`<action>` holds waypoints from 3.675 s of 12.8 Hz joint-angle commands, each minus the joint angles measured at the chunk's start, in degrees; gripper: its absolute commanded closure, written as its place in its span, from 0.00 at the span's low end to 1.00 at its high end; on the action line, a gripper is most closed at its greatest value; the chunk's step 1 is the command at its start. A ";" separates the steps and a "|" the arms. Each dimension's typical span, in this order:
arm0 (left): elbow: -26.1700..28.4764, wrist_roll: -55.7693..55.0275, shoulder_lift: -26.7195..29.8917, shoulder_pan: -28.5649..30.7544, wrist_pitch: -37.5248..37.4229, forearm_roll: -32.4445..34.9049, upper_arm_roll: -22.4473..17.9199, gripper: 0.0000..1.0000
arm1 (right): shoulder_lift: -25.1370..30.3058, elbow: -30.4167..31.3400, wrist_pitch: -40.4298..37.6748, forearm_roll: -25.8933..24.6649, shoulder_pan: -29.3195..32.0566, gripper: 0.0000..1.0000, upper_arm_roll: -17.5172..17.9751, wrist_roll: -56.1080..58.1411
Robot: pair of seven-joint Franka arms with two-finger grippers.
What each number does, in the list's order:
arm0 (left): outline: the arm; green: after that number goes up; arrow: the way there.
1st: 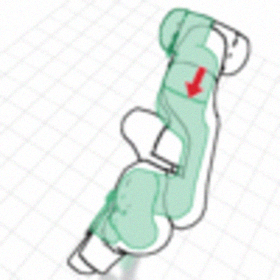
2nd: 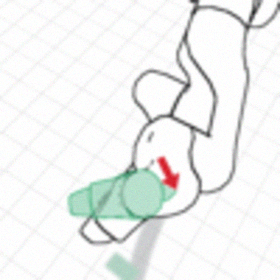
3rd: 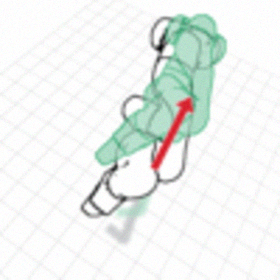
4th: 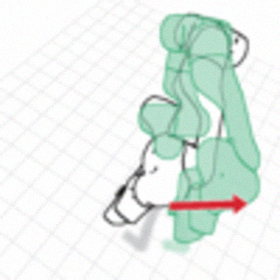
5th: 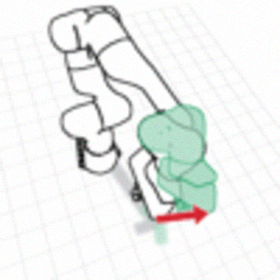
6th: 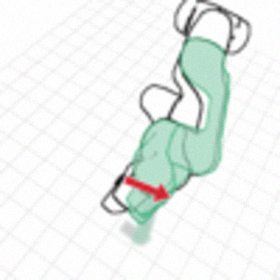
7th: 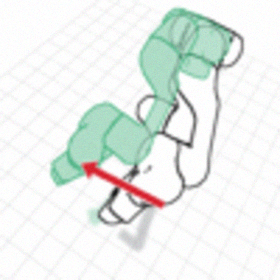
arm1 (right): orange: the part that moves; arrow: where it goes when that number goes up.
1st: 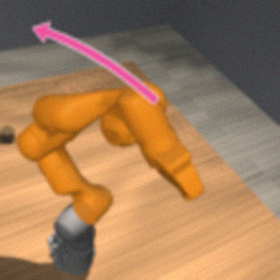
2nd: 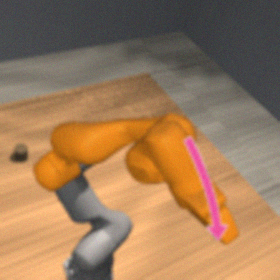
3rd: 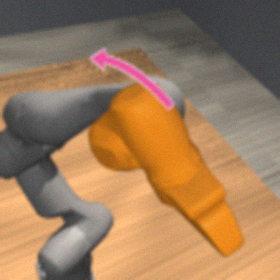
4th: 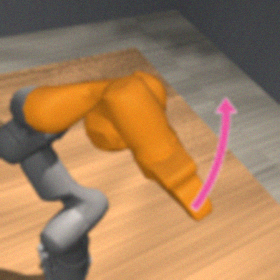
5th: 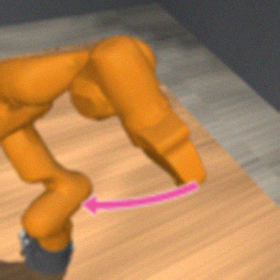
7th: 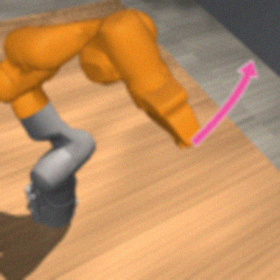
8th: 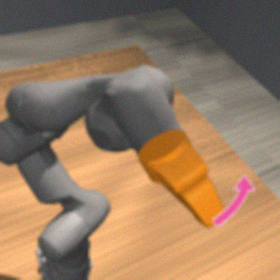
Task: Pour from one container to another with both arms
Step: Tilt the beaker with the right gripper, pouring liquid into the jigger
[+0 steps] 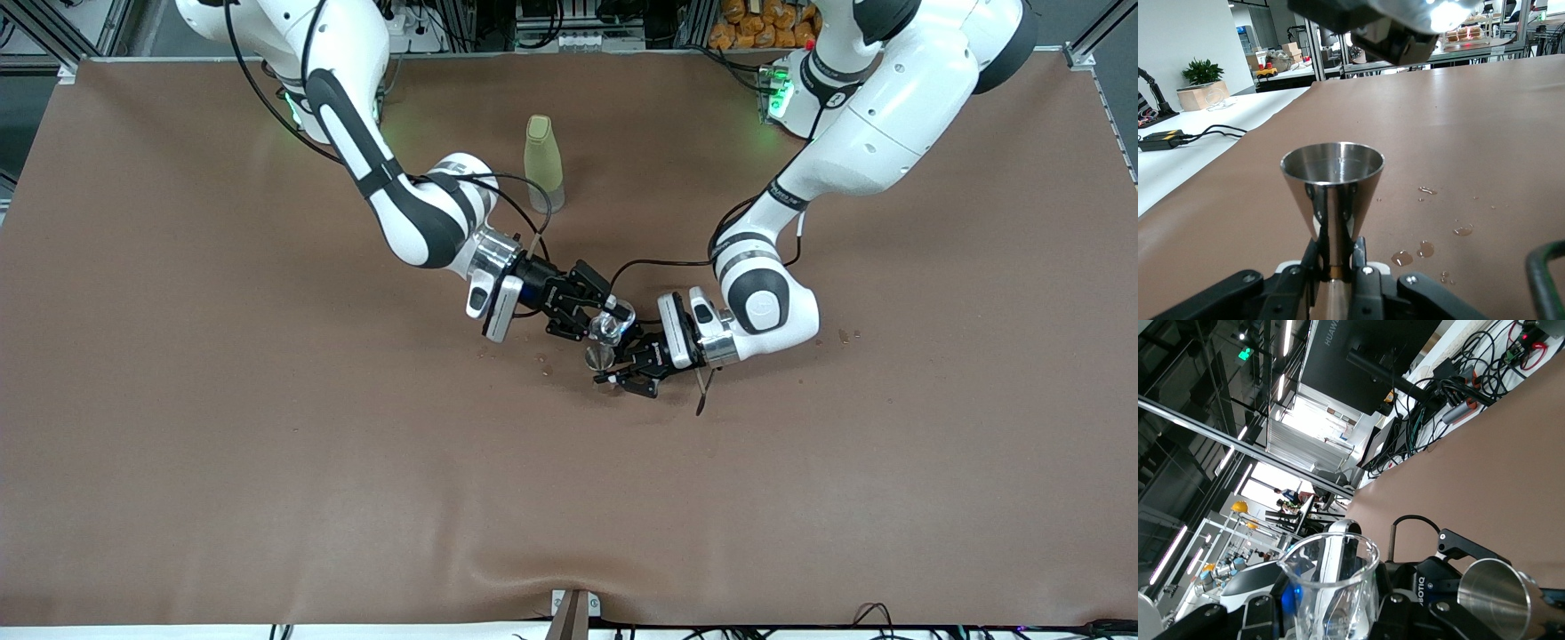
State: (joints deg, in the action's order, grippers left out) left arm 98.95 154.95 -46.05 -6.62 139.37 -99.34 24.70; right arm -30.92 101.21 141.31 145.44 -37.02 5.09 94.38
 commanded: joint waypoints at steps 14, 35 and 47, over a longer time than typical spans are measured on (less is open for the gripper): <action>0.98 2.28 0.78 0.65 -0.59 -2.18 0.61 1.00 | -0.37 -1.01 0.63 11.88 -1.48 0.88 -0.52 -5.61; 1.33 2.11 0.78 0.73 -0.59 -2.09 0.61 1.00 | -0.46 -1.01 0.89 12.15 -1.30 0.88 -0.61 -16.07; 1.50 2.02 0.78 1.00 -0.59 -2.18 0.61 1.00 | -1.16 -0.92 0.72 12.15 -1.04 0.88 -0.61 -19.49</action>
State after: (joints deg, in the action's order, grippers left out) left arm 99.53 154.95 -46.05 -6.51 139.37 -99.34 24.77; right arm -31.51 101.17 141.69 149.49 -37.53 4.68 73.12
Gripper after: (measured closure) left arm 0.789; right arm 0.502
